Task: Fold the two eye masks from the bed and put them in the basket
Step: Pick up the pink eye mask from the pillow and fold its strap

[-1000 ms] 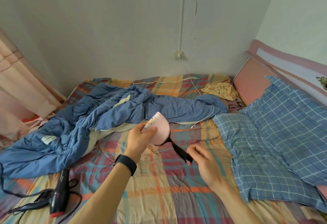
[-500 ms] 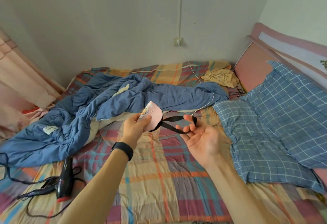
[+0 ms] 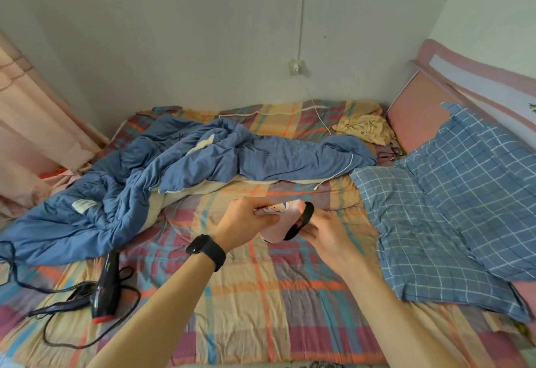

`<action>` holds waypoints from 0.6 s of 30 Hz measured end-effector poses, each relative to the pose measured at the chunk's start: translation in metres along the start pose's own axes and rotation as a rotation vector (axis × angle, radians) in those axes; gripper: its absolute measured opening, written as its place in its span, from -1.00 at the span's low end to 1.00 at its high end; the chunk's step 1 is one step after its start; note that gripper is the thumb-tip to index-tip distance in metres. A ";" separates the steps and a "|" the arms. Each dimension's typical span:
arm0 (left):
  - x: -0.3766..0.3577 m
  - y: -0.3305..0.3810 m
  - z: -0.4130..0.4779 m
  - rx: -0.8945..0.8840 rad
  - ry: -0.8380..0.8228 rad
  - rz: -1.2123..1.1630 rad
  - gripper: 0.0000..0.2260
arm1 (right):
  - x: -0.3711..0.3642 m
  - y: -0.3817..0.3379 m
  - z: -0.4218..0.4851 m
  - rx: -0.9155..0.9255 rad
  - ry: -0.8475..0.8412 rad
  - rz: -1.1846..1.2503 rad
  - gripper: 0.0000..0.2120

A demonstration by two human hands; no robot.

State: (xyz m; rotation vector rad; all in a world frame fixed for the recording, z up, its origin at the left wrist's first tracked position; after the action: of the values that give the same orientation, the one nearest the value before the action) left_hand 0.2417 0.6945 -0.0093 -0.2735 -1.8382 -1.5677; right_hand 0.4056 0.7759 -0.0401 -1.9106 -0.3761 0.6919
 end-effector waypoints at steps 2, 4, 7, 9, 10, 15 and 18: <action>0.002 0.007 0.003 -0.030 -0.026 0.061 -0.85 | 0.000 -0.007 -0.002 0.107 0.022 -0.194 -0.74; 0.002 0.016 0.003 -0.070 -0.075 0.122 -0.89 | 0.001 -0.012 -0.002 0.159 0.039 -0.293 -0.79; 0.000 0.023 0.002 -0.099 -0.161 0.189 -0.92 | 0.000 -0.013 0.001 0.175 -0.029 -0.369 -0.87; -0.002 0.023 0.000 -0.077 -0.202 0.216 -0.91 | -0.003 -0.014 0.001 0.199 -0.065 -0.383 -0.83; -0.003 0.024 -0.002 -0.075 -0.218 0.236 -0.91 | -0.005 -0.013 0.001 0.202 -0.075 -0.350 -0.80; 0.002 0.031 -0.015 -0.059 -0.167 0.294 -0.73 | -0.018 -0.006 0.004 0.150 -0.133 -0.329 -0.71; 0.017 0.017 -0.022 0.063 -0.046 0.156 -0.80 | -0.027 0.000 0.004 0.138 -0.216 -0.432 -0.56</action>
State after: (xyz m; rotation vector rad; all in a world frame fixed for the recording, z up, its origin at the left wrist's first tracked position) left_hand 0.2467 0.6739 0.0148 -0.4162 -1.8508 -1.4052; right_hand 0.3819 0.7645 -0.0330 -1.5567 -0.8274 0.6148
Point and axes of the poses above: each hand's wrist, its own z-axis towards the middle knuckle, its own x-axis out of the back of the hand, y = z × x, the point moved 4 cm from there along z, towards the middle knuckle
